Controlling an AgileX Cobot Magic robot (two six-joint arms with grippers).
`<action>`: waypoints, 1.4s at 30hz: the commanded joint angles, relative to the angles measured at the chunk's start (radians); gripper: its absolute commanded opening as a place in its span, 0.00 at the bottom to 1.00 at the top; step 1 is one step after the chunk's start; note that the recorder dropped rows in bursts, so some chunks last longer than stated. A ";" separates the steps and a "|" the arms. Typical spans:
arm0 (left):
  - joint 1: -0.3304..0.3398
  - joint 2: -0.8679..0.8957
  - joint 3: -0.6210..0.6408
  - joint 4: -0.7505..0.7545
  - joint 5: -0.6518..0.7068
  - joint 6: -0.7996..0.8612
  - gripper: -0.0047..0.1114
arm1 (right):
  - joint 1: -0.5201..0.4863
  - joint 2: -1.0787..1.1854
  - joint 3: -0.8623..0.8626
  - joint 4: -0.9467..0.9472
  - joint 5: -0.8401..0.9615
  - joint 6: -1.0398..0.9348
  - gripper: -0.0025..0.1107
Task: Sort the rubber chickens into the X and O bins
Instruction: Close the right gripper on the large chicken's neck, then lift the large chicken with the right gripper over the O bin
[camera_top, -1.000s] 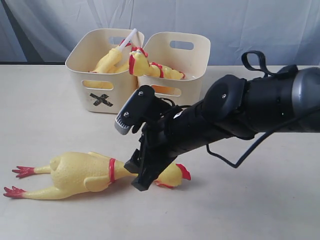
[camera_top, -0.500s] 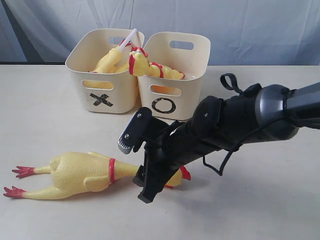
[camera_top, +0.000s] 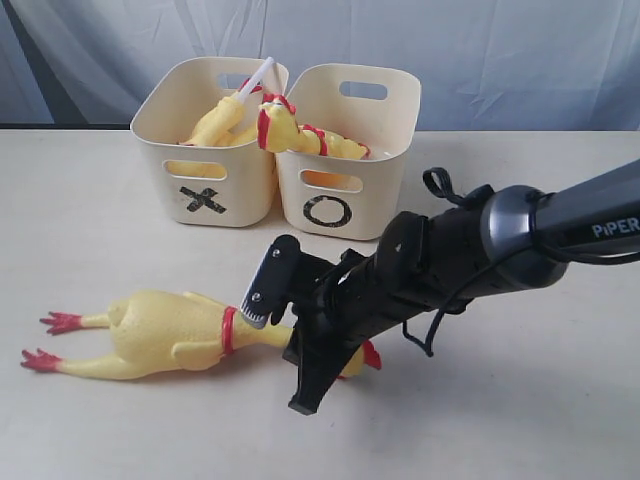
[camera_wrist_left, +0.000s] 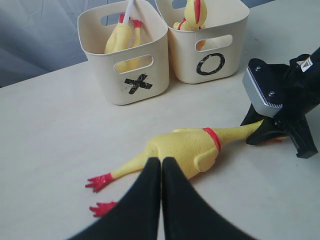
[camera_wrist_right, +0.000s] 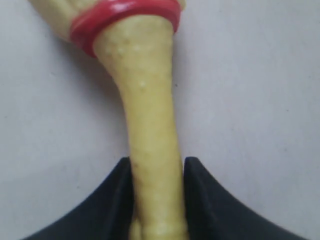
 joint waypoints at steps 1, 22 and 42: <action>-0.007 -0.005 0.001 0.000 -0.008 -0.007 0.05 | 0.001 0.005 -0.002 0.001 0.009 -0.002 0.02; -0.007 -0.005 0.001 0.000 -0.001 -0.007 0.05 | -0.001 -0.401 -0.002 0.363 0.245 0.118 0.01; -0.007 -0.005 0.001 -0.006 0.002 -0.007 0.05 | -0.063 -0.550 -0.002 0.762 -0.411 0.206 0.01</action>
